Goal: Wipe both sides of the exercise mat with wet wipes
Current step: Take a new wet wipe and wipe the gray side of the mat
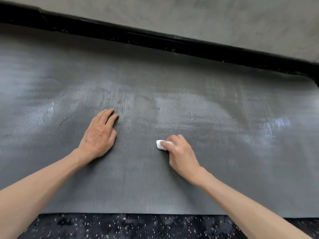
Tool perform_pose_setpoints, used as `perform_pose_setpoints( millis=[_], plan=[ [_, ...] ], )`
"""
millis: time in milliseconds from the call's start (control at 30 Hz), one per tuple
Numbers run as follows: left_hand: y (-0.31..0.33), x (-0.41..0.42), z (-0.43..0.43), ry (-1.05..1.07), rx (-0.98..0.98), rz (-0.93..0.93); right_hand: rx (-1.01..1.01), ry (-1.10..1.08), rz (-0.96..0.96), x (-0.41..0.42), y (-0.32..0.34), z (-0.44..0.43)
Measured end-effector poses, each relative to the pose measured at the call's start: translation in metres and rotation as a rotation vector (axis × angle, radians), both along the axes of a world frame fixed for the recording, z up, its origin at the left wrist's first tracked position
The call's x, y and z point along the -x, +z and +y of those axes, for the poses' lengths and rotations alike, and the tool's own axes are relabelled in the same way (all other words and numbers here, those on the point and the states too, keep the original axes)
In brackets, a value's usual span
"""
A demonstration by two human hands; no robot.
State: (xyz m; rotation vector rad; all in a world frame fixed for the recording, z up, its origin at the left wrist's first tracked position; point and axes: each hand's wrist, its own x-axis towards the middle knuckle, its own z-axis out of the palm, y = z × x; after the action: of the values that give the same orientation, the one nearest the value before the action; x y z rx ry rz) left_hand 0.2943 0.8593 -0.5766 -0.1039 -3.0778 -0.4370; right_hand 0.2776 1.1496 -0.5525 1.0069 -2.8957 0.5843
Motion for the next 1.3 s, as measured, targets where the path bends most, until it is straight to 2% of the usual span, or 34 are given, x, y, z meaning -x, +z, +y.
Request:
perform_pose_setpoints(
  millis=[133,200,333,433,567,633,767,833,1000,1067,1200,1300],
  plan=[
    [0.007,0.013,0.018,-0.064,-0.024,0.004,-0.077,0.247,-0.007,-0.049,0.003,0.018],
    [0.007,0.022,0.028,-0.081,-0.042,0.004,-0.085,0.304,-0.03,-0.04,0.006,0.019],
    [0.007,0.045,0.046,-0.064,-0.042,-0.019,-0.013,0.097,0.027,0.031,0.003,-0.013],
    [0.007,0.062,0.05,-0.037,-0.035,-0.018,-0.004,-0.04,0.032,0.037,0.0,-0.026],
    [0.008,0.087,0.049,-0.024,-0.033,-0.021,-0.048,0.185,0.008,-0.009,0.002,-0.002],
    [0.007,0.104,0.05,-0.039,-0.025,-0.004,-0.059,0.228,-0.009,0.011,0.002,-0.002],
    [0.007,0.143,0.053,-0.022,-0.02,0.046,-0.029,0.016,0.038,0.085,-0.005,-0.032],
    [0.006,0.164,0.055,0.001,-0.028,0.058,-0.018,-0.04,0.052,0.085,-0.006,-0.039],
    [-0.002,0.2,0.061,0.118,-0.068,0.08,0.01,0.165,0.074,0.054,-0.005,-0.016],
    [-0.008,0.203,0.063,0.157,-0.089,0.102,0.034,0.144,0.069,0.091,-0.008,-0.023],
    [-0.012,0.207,0.062,0.159,-0.122,0.122,0.051,-0.031,0.129,0.175,-0.011,-0.048],
    [-0.011,0.208,0.061,0.17,-0.146,0.132,0.03,-0.025,0.091,0.158,-0.01,-0.045]
  ],
)
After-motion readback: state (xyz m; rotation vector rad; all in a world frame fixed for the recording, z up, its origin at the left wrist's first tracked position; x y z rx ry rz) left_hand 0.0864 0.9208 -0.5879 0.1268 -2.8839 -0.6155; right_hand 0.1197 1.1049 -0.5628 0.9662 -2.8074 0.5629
